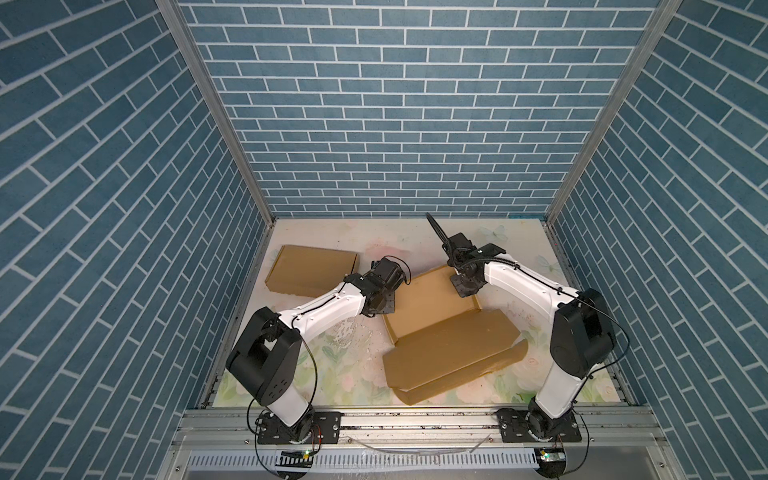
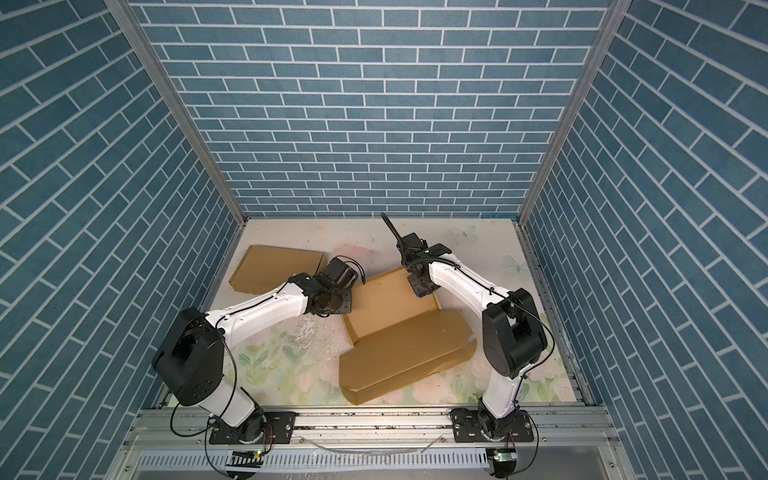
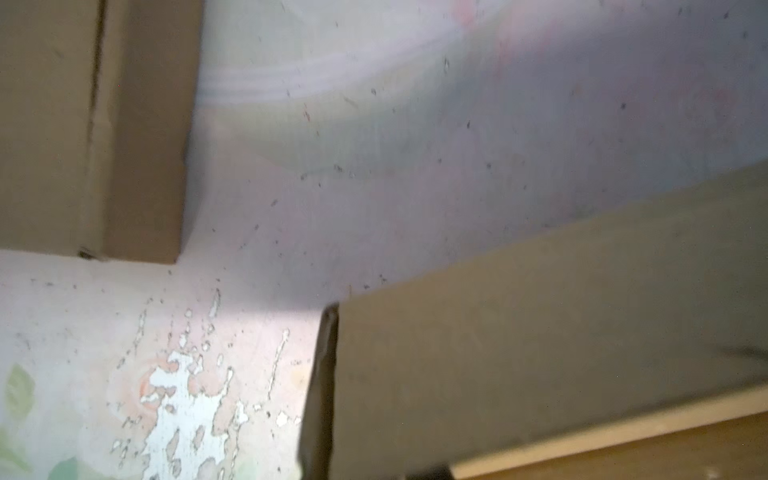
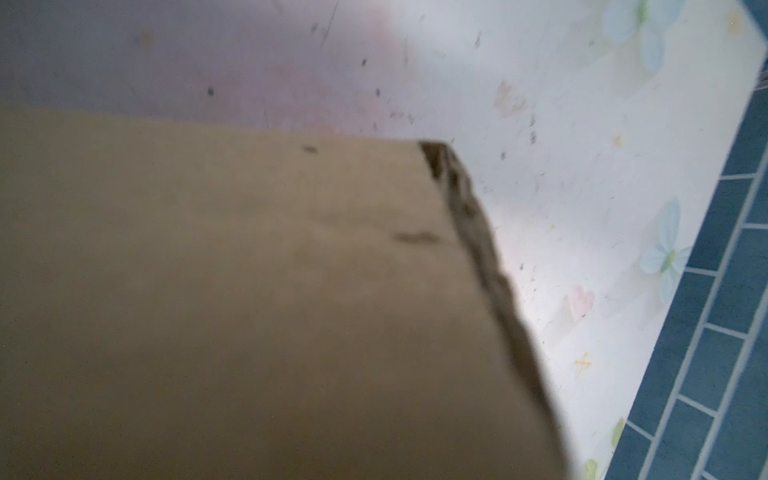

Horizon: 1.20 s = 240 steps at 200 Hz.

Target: Fold the paper box

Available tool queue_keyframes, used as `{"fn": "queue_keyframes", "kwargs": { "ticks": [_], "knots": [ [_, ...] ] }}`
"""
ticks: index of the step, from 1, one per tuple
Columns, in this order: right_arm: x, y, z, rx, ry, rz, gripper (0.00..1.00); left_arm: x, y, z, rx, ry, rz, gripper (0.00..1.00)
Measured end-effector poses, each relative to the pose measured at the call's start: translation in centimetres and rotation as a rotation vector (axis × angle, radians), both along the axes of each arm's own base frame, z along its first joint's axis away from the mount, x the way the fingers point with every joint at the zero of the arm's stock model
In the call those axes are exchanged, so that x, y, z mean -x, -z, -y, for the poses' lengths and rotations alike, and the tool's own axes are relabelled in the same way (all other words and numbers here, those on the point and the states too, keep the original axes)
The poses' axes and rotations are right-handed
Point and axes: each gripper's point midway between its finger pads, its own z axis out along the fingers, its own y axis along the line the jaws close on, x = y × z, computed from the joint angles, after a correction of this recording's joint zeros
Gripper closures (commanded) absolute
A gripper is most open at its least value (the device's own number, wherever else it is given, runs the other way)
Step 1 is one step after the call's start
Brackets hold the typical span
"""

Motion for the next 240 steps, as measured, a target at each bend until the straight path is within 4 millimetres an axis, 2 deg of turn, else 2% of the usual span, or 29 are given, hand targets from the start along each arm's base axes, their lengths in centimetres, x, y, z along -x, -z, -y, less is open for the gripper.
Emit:
{"fn": "queue_keyframes", "kwargs": {
  "ticks": [35, 62, 83, 104, 122, 144, 172, 191, 240],
  "knots": [
    [0.4, 1.9, -1.0, 0.032, -0.1, -0.157, 1.0, 2.0, 0.9, 0.0, 0.014, 0.018, -0.091, 0.49],
    [0.2, 2.7, -1.7, 0.059, -0.18, -0.226, 1.0, 2.8, 0.0, 0.2, 0.011, 0.073, -0.123, 0.39],
    [-0.2, 3.4, -2.1, 0.082, -0.225, -0.267, 0.99, 2.0, -2.2, 1.2, 0.041, 0.139, -0.103, 0.34],
    [-0.5, 4.1, -2.4, 0.098, -0.256, -0.301, 0.89, 0.9, -4.1, 2.3, 0.1, 0.207, -0.068, 0.33],
    [-0.9, 4.8, -2.8, 0.106, -0.271, -0.323, 0.81, 0.2, -4.5, 2.9, 0.137, 0.258, -0.057, 0.33],
    [-1.3, 5.6, -3.3, 0.106, -0.285, -0.343, 0.75, -0.7, -3.4, 4.0, 0.165, 0.317, -0.067, 0.34],
    [-1.8, 6.3, -3.9, 0.096, -0.29, -0.356, 0.65, -1.3, -0.4, 5.4, 0.179, 0.374, -0.111, 0.35],
    [-1.8, 6.4, -4.0, 0.091, -0.292, -0.359, 0.59, -1.5, 0.8, 6.0, 0.19, 0.394, -0.125, 0.36],
    [-2.8, 4.9, -4.4, 0.01, -0.239, -0.331, 0.52, -2.0, 1.5, 6.8, 0.219, 0.421, -0.106, 0.39]
  ]
}}
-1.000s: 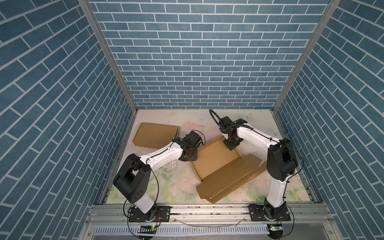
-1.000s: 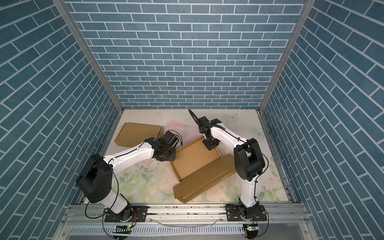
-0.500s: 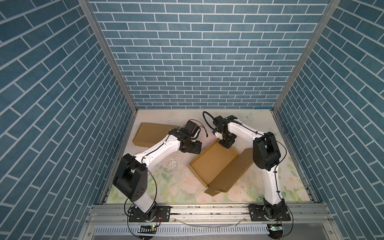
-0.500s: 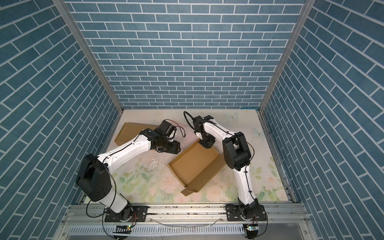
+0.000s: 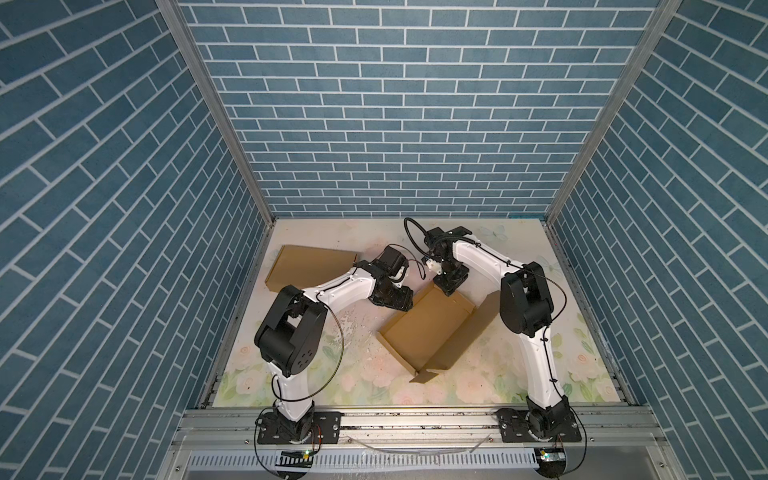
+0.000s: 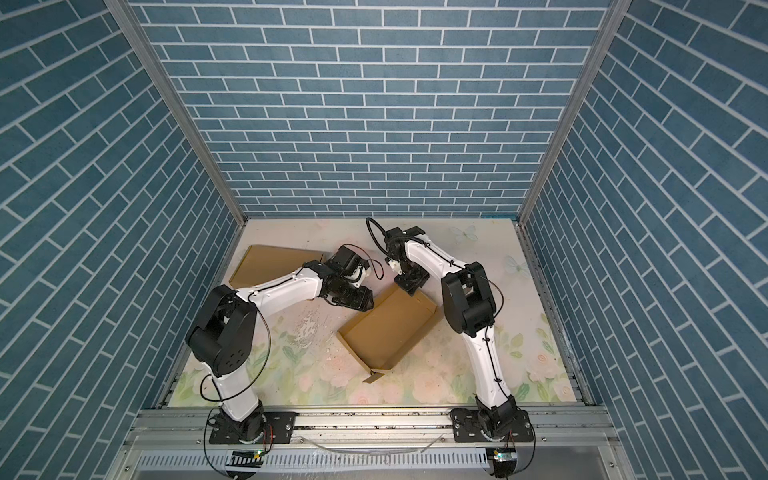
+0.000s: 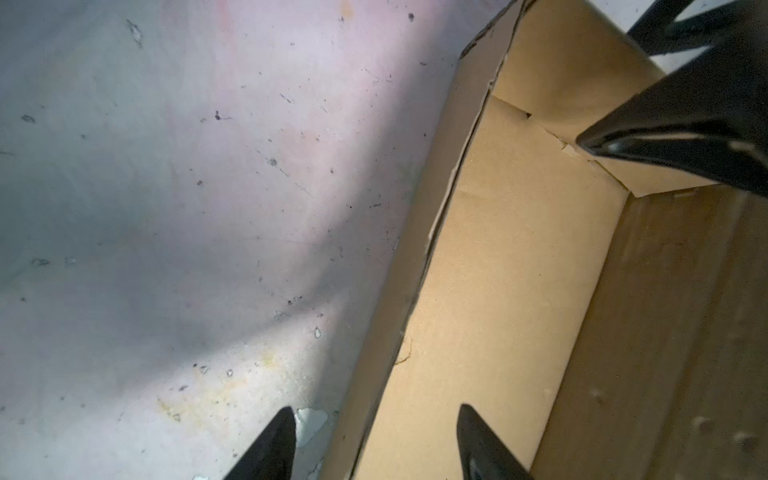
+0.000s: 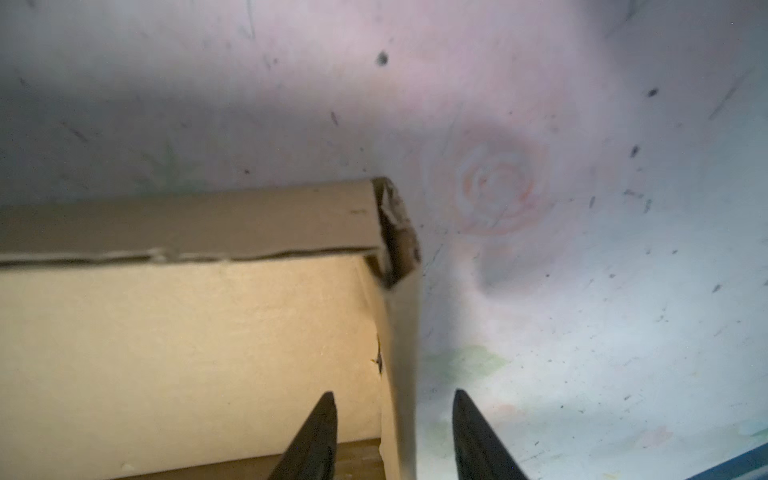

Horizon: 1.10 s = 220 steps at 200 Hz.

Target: Fold the paper box

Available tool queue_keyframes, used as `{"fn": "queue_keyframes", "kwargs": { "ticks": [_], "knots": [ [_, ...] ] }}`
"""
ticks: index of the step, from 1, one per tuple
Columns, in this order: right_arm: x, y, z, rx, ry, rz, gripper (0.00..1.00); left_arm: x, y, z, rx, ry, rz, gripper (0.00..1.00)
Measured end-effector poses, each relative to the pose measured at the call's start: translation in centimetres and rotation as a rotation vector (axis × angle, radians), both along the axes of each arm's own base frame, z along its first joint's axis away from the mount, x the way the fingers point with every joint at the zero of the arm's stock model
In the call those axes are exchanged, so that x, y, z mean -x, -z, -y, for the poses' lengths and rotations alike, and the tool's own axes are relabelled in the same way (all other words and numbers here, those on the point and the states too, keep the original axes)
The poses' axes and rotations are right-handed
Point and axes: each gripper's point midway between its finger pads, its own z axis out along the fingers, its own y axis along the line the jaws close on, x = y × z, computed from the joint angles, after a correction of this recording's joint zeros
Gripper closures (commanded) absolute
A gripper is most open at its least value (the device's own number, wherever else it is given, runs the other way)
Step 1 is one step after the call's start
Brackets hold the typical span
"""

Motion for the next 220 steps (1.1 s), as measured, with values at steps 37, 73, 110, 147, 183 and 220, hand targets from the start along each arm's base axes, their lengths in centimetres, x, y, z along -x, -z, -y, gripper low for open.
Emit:
{"fn": "queue_keyframes", "kwargs": {
  "ticks": [37, 73, 110, 147, 183, 220],
  "knots": [
    [-1.5, -4.1, 0.6, -0.104, 0.106, 0.079, 0.5, 0.1, 0.5, 0.1, 0.013, 0.004, 0.004, 0.43],
    [-3.3, -9.7, 1.6, -0.216, 0.235, 0.213, 0.5, 0.3, 1.4, 0.2, 0.016, 0.003, -0.006, 0.49],
    [-4.9, -16.9, 2.7, -0.391, 0.371, 0.407, 0.5, 0.3, 2.8, 0.5, 0.024, -0.005, -0.038, 0.59],
    [-4.6, -24.7, 5.3, -0.571, 0.488, 0.609, 0.5, 0.3, 3.3, 0.9, 0.051, -0.062, -0.079, 0.68],
    [-3.2, -26.7, 8.8, -0.625, 0.592, 0.701, 0.51, 0.1, 3.6, 1.1, 0.087, -0.153, -0.11, 0.75],
    [-1.5, -25.4, 11.8, -0.613, 0.673, 0.72, 0.51, -0.2, 3.5, 1.7, 0.168, -0.286, -0.142, 0.78]
  ]
}}
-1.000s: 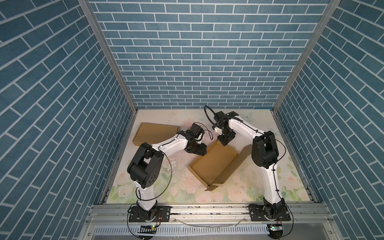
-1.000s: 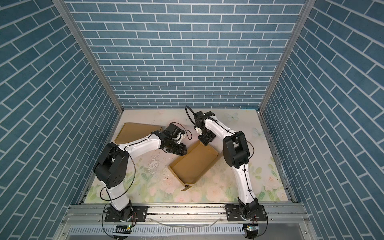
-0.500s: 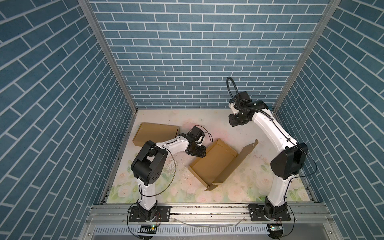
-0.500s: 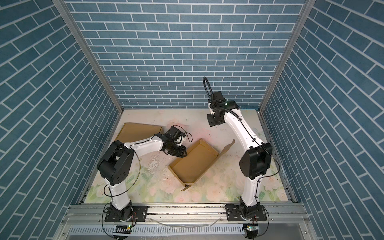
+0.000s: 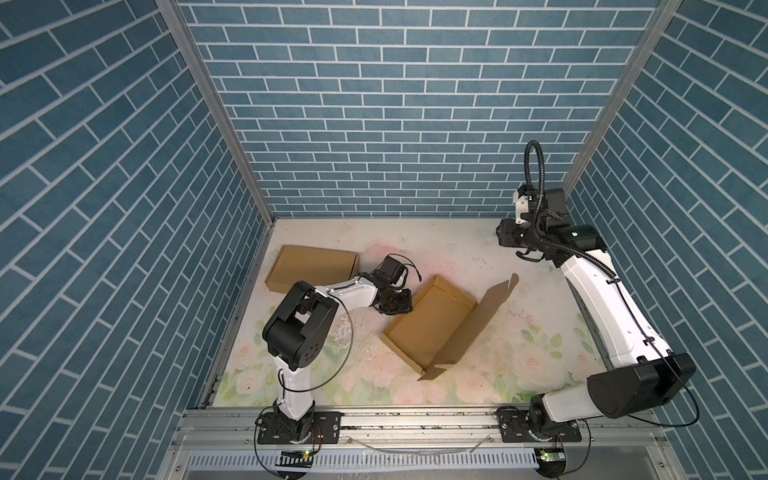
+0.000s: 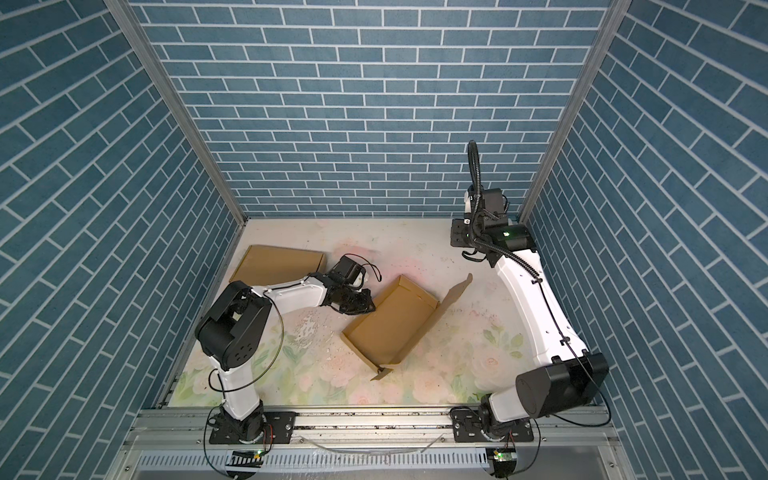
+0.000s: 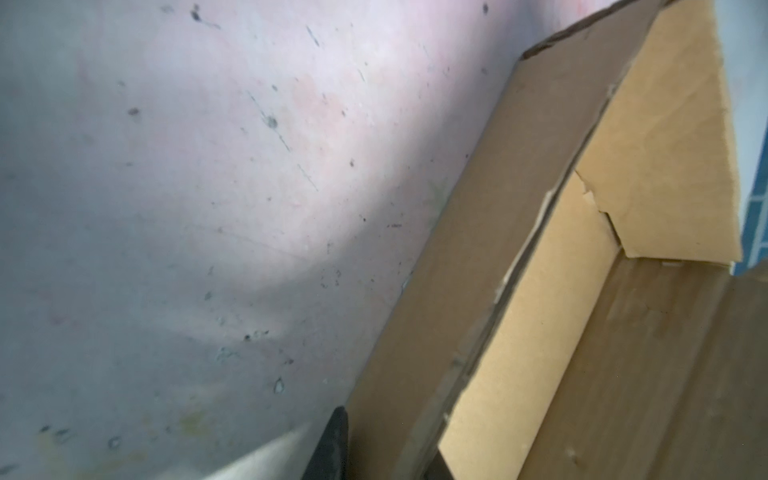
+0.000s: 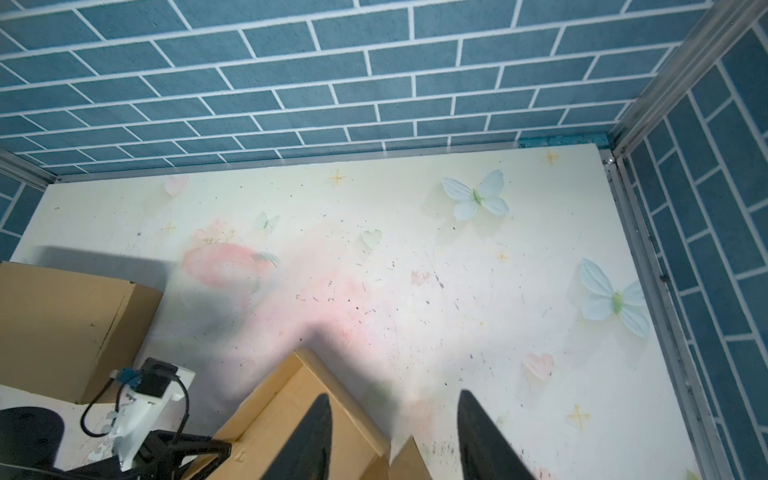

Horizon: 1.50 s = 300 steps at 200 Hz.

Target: Fold the paper box

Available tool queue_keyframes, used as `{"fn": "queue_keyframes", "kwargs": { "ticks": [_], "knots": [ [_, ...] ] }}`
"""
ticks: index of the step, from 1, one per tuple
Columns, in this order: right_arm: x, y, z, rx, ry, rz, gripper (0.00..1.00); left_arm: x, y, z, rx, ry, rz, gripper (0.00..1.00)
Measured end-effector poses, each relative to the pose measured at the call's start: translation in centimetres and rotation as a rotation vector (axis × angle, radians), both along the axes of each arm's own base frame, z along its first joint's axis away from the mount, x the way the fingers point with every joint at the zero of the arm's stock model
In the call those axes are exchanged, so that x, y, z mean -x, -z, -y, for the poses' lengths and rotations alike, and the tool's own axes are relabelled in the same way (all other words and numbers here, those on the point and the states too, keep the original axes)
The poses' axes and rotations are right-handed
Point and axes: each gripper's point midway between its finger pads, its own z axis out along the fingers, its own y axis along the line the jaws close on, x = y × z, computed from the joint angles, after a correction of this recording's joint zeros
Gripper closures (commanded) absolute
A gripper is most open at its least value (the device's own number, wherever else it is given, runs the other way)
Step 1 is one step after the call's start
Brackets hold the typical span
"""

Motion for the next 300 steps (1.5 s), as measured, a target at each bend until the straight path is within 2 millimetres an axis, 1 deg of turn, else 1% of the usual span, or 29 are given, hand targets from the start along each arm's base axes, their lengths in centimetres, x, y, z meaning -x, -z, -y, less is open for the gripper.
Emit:
{"fn": "queue_keyframes", "kwargs": {
  "ticks": [41, 77, 105, 142, 172, 194, 214, 245, 255, 266, 284, 300],
  "knots": [
    [1.4, 0.8, 2.4, -0.009, 0.058, 0.007, 0.5, -0.9, 0.0, 0.7, 0.065, -0.154, -0.01, 0.78],
    [2.1, 0.9, 3.7, -0.025, 0.09, 0.011, 0.49, -1.6, -0.1, 1.1, 0.113, -0.288, -0.011, 0.77],
    [2.5, 0.6, 3.9, -0.043, 0.088, 0.018, 0.46, -2.4, -0.2, 0.9, 0.137, -0.417, -0.002, 0.77],
    [3.0, 0.2, 3.6, -0.073, 0.061, 0.02, 0.45, -3.2, -0.3, 0.9, 0.172, -0.576, 0.02, 0.77],
    [3.6, -0.1, 3.2, -0.091, 0.04, 0.02, 0.42, -3.3, -0.4, 1.4, 0.219, -0.701, 0.04, 0.73],
    [4.2, -0.3, 2.8, -0.11, 0.018, 0.014, 0.4, -3.5, -0.7, 2.3, 0.244, -0.749, 0.058, 0.66],
    [4.5, -0.2, 2.6, -0.117, 0.008, 0.006, 0.39, -3.7, -1.2, 2.9, 0.263, -0.768, 0.073, 0.59],
    [4.7, -0.1, 2.4, -0.142, 0.015, -0.007, 0.37, -3.8, -1.4, 2.5, 0.239, -0.763, 0.103, 0.47],
    [4.8, 0.0, 2.4, -0.156, 0.022, -0.013, 0.37, -3.8, -1.8, 2.2, 0.213, -0.744, 0.124, 0.44],
    [5.1, 0.4, 2.4, -0.173, 0.036, -0.024, 0.37, -3.7, -2.7, 1.9, 0.196, -0.725, 0.147, 0.42],
    [5.9, 1.0, 2.1, -0.197, 0.054, -0.041, 0.37, -3.6, -4.9, 1.2, 0.176, -0.682, 0.196, 0.39],
    [6.7, 1.3, 1.9, -0.208, 0.069, -0.048, 0.36, -3.8, -7.5, 0.6, 0.154, -0.635, 0.258, 0.37]
  ]
}}
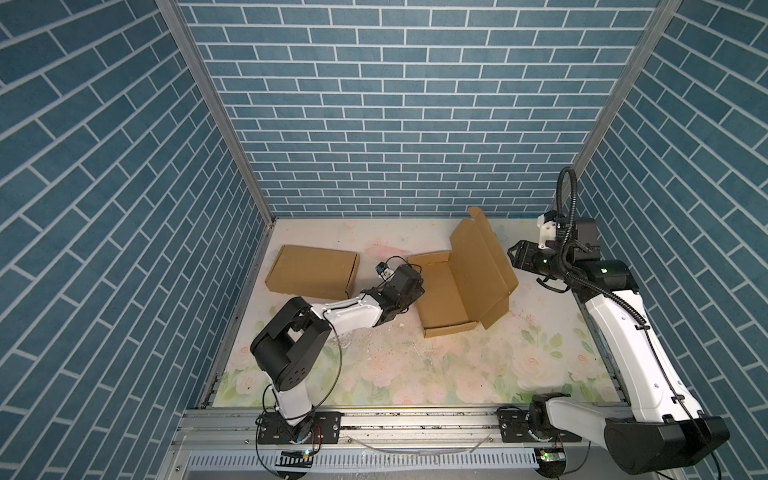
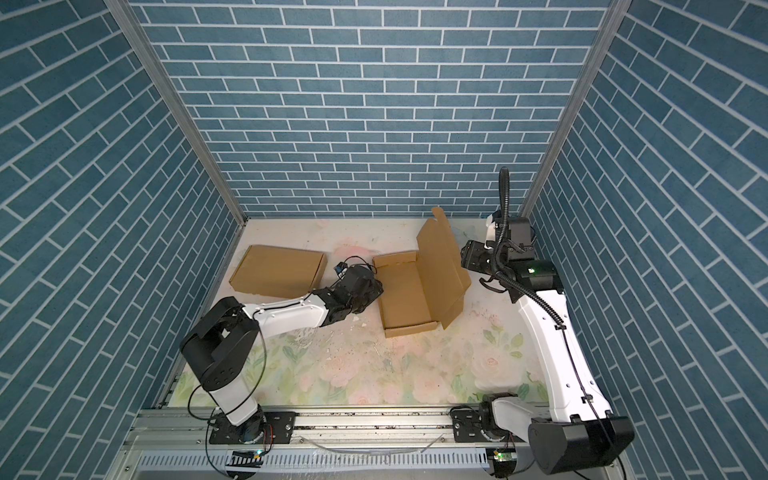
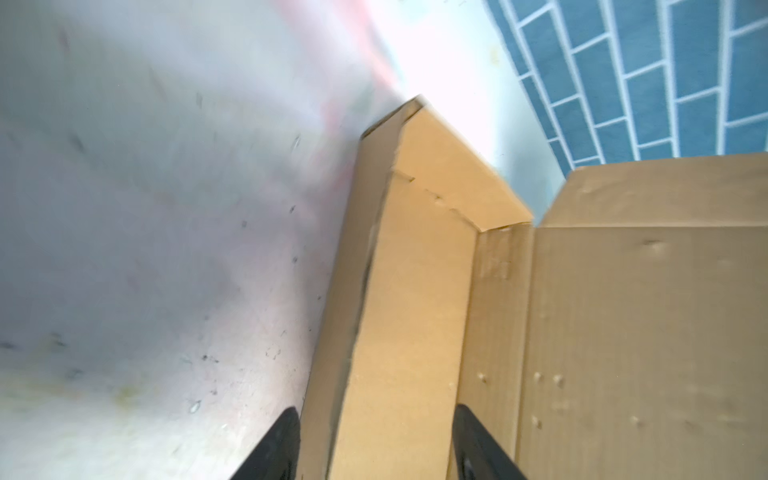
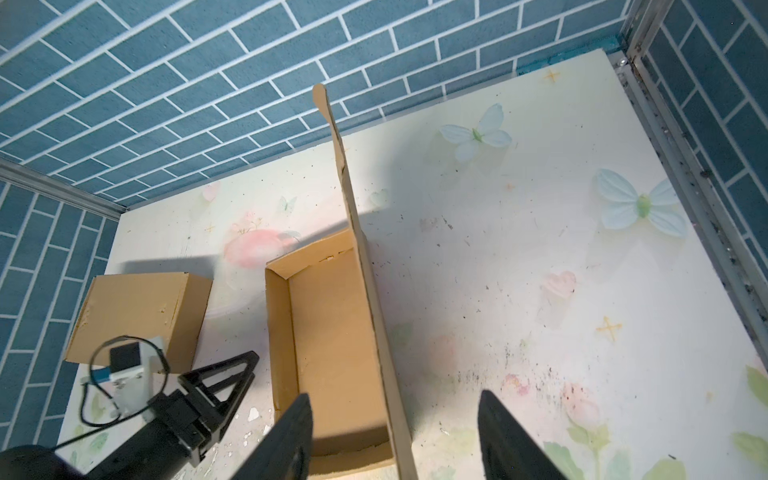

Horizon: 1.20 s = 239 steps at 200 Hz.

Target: Fold the paper box

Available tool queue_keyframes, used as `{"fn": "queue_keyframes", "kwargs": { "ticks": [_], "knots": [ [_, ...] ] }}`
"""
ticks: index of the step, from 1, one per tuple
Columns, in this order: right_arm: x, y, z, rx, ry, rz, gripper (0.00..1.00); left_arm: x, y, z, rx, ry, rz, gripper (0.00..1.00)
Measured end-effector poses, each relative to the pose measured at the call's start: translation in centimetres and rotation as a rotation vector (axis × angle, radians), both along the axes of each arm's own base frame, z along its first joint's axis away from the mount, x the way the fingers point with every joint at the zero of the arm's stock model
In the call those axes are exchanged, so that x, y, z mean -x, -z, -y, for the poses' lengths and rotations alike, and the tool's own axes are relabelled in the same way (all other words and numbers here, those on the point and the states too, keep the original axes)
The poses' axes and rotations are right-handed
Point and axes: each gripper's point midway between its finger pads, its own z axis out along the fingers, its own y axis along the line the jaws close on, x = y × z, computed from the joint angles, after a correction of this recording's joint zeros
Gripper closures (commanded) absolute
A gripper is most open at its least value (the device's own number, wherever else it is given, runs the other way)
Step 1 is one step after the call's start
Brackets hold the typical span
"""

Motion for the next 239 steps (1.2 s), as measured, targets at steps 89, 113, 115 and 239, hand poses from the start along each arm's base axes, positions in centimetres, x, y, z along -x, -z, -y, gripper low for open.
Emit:
{"fn": "queue_keyframes", "kwargs": {
  "ticks": [89, 113, 115, 239],
  "knots": [
    [1.5, 1.5, -0.9, 0.006, -0.069, -0.068, 0.31, 0.8, -9.3, -7.2, -0.565, 0.224, 0.328, 0.01],
    [0.0, 1.5, -1.4, 0.043, -0.117, -0.079, 0.29, 0.5, -9.2, -9.8, -0.613, 0.247, 0.335, 0.0],
    [-0.2, 1.5, -1.4, 0.046, -0.12, -0.08, 0.29, 0.4, -9.2, -10.1, -0.613, 0.247, 0.334, 0.0],
    [-7.3, 4.0, -4.2, 0.185, -0.358, -0.117, 0.38, 1.1, -8.5, -12.0, -0.653, 0.375, 0.364, 0.07]
  ]
}}
